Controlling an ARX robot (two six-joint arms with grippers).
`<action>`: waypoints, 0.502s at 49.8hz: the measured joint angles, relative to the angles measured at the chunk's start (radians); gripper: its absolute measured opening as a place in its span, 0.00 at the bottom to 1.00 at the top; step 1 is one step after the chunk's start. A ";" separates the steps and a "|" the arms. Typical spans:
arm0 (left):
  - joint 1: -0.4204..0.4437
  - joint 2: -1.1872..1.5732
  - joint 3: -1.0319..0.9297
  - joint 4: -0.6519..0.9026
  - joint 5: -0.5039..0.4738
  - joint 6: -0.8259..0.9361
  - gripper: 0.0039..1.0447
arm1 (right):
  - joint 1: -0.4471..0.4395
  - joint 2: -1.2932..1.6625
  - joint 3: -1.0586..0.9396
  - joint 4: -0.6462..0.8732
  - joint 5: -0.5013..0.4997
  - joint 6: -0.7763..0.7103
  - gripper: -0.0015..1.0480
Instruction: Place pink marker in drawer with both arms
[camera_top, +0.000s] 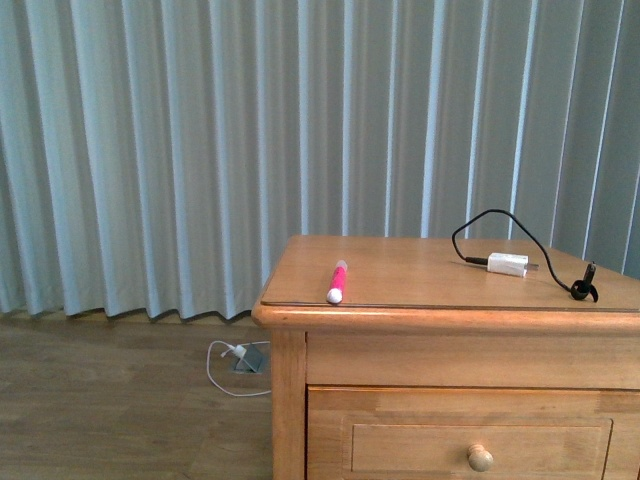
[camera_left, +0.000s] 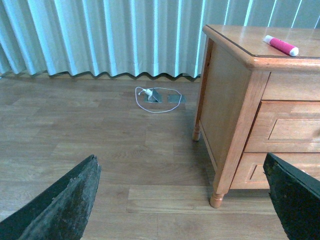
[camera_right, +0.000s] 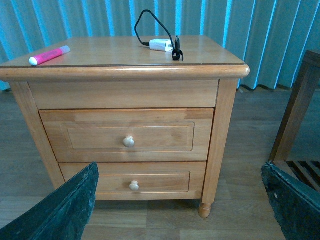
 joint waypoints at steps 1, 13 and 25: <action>0.000 0.000 0.000 0.000 0.000 0.000 0.95 | 0.000 0.000 0.000 0.000 0.000 0.000 0.92; 0.000 0.000 0.000 0.000 0.000 0.000 0.95 | 0.000 0.000 0.000 0.000 0.000 0.000 0.92; 0.000 0.000 0.000 0.000 0.000 0.000 0.95 | 0.000 0.000 0.000 0.000 0.000 0.000 0.92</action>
